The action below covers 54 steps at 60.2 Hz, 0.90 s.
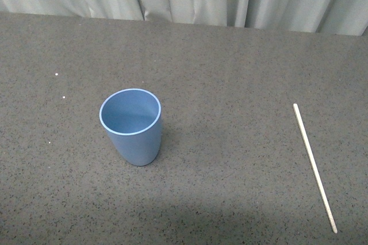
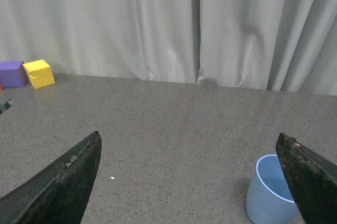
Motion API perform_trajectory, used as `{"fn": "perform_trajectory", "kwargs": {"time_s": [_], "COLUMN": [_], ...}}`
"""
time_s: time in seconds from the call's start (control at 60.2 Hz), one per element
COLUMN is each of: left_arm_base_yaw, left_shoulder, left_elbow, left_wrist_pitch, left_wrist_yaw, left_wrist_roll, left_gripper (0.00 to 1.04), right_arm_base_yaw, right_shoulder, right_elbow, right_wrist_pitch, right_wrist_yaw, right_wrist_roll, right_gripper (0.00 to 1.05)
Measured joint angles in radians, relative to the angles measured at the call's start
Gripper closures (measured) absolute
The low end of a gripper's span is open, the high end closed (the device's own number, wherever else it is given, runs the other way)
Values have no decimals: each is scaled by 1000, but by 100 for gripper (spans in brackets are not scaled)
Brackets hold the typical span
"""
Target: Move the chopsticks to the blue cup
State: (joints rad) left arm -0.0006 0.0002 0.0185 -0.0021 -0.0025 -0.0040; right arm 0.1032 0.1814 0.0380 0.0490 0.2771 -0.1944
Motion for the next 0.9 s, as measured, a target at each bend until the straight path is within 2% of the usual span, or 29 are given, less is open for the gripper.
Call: {"fn": "perform_trajectory", "kwargs": {"time_s": [0.166, 0.315, 0.531, 0.681, 0.897], "left_arm_base_yaw": [0, 0, 0, 0, 0], "left_shoulder": [0, 0, 0, 0, 0], "left_elbow": [0, 0, 0, 0, 0], "left_wrist_pitch": [0, 0, 0, 0, 0], "left_wrist_yaw": [2, 2, 2, 2, 2], "left_wrist_roll": [0, 0, 0, 0, 0], "left_gripper": [7, 7, 7, 7, 7], "right_arm_base_yaw": [3, 2, 2, 15, 35], "right_shoulder": [439, 830, 1294, 1540, 1703], "right_elbow": [104, 254, 541, 706, 805], "right_wrist_pitch": [193, 267, 105, -10, -93], "right_wrist_yaw": [-104, -195, -296, -304, -314], "right_wrist_roll": [-8, 24, 137, 203, 297], "right_gripper": [9, 9, 9, 9, 9]}}
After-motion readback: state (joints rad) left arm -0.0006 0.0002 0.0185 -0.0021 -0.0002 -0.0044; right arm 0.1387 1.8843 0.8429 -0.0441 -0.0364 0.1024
